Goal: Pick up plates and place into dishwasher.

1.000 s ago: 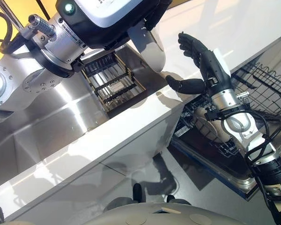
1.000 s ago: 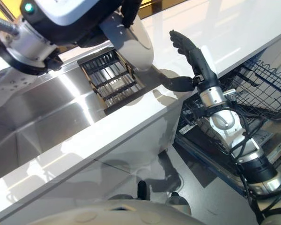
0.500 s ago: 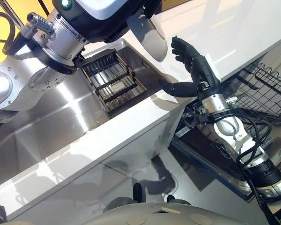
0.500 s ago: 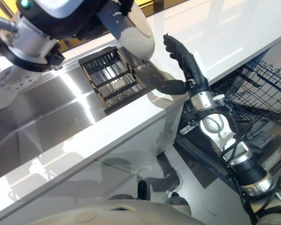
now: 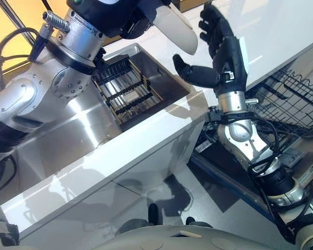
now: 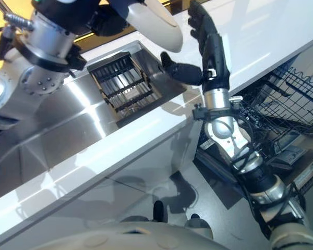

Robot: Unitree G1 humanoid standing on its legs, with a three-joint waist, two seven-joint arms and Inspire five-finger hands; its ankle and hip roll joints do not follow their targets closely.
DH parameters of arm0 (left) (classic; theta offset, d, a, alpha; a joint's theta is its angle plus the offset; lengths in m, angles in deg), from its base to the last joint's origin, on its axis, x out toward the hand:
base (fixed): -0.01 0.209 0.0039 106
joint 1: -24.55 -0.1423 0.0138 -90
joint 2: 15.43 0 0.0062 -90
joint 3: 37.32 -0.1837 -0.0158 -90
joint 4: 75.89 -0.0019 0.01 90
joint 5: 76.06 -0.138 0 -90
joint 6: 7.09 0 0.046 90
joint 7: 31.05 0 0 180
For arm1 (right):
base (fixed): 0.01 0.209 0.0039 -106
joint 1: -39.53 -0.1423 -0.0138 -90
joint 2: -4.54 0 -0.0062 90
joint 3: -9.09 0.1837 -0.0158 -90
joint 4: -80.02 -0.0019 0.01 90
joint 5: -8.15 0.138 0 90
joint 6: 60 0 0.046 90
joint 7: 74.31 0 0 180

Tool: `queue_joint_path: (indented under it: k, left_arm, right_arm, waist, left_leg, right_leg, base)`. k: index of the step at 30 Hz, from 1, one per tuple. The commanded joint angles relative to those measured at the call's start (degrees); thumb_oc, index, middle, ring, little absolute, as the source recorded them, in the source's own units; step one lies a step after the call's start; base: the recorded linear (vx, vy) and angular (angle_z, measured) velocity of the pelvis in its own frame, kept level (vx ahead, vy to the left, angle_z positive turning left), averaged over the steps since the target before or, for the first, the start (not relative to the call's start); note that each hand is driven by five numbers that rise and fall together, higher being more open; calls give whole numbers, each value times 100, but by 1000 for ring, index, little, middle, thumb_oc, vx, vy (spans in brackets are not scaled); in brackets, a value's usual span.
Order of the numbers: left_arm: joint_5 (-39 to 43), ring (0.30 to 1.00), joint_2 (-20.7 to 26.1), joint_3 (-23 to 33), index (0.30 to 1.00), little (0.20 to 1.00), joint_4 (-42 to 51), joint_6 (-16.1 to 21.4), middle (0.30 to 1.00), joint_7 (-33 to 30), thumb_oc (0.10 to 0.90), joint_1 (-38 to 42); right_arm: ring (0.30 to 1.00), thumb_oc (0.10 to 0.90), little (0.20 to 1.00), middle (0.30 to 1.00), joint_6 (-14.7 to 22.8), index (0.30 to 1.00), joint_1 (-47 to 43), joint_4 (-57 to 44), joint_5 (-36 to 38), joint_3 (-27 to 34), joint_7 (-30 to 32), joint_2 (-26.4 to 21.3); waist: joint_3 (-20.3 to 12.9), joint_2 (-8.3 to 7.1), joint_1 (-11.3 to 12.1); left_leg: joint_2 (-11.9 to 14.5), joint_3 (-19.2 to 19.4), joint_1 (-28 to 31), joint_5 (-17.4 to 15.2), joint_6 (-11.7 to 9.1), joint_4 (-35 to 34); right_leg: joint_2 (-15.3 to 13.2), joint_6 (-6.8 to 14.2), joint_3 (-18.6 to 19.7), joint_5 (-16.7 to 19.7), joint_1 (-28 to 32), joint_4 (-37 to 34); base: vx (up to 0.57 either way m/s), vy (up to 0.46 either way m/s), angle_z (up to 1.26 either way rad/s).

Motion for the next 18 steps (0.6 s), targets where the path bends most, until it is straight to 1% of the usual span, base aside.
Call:
queue_joint_path:
  k: [1, 3, 5, 10, 11, 15, 18]
  left_arm:
    - [166, 300, -334, 450, 300, 200, -748, -341, 300, -536, 100, 547]
    - [134, 300, -523, 470, 300, 200, -788, -375, 300, -480, 100, 518]
    - [126, 300, -710, 440, 300, 200, -822, -426, 300, -424, 100, 503]
    - [57, 300, -883, 415, 300, 200, -861, -354, 300, -271, 100, 433]
    - [38, 300, -899, 428, 300, 200, -852, -344, 300, -235, 100, 407]
    - [22, 300, -956, 397, 300, 200, -874, -344, 300, -147, 100, 330]
    - [-11, 300, -970, 448, 300, 200, -898, -190, 300, -125, 100, 252]
  right_arm:
    - [900, 800, 900, 900, 748, 900, -653, -680, -795, 149, 584, 200]
    - [900, 800, 900, 900, 660, 900, -800, -664, -1019, 103, 703, 303]
    - [900, 800, 900, 900, 461, 900, -971, -666, -1255, 25, 847, 356]
    - [900, 800, 900, 900, 319, 900, -1044, -606, -1431, 6, 942, 319]
    - [300, 100, 200, 300, 320, 300, -1034, -591, -1469, 14, 936, 309]
    - [300, 100, 200, 300, 256, 300, -996, -582, -1479, 30, 897, 222]
    - [300, 100, 200, 300, 266, 300, -938, -518, -1409, 81, 789, 147]
  waist:
    - [-688, -163, 100]
    - [-689, -159, 113]
    - [-693, -157, 121]
    - [-712, -156, 122]
    - [-712, -160, 121]
    - [-716, -152, 84]
    - [-723, -171, 72]
  left_leg:
    - [-179, 22, 123, -408, -177, 5]
    - [-193, 7, 122, -412, -169, 5]
    - [-203, 5, 121, -413, -164, 5]
    - [-231, -37, 103, -411, -150, 5]
    - [-235, -47, 103, -413, -148, 5]
    - [-241, -57, 106, -416, -133, 5]
    - [-241, -61, 109, -418, -121, 5]
  right_leg:
    - [78, 238, -98, 748, -395, -159]
    - [58, 245, -114, 747, -393, -156]
    - [40, 253, -126, 747, -389, -157]
    - [28, 262, -130, 744, -408, -143]
    - [25, 264, -131, 743, -411, -138]
    - [20, 276, -97, 726, -430, -97]
    - [36, 271, -62, 720, -442, -80]
  base:
    - [0, 0, 0]
    - [0, 0, 0]
    - [0, 0, 0]
    - [0, 0, 0]
    - [0, 0, 0]
    - [0, 0, 0]
    - [0, 0, 0]
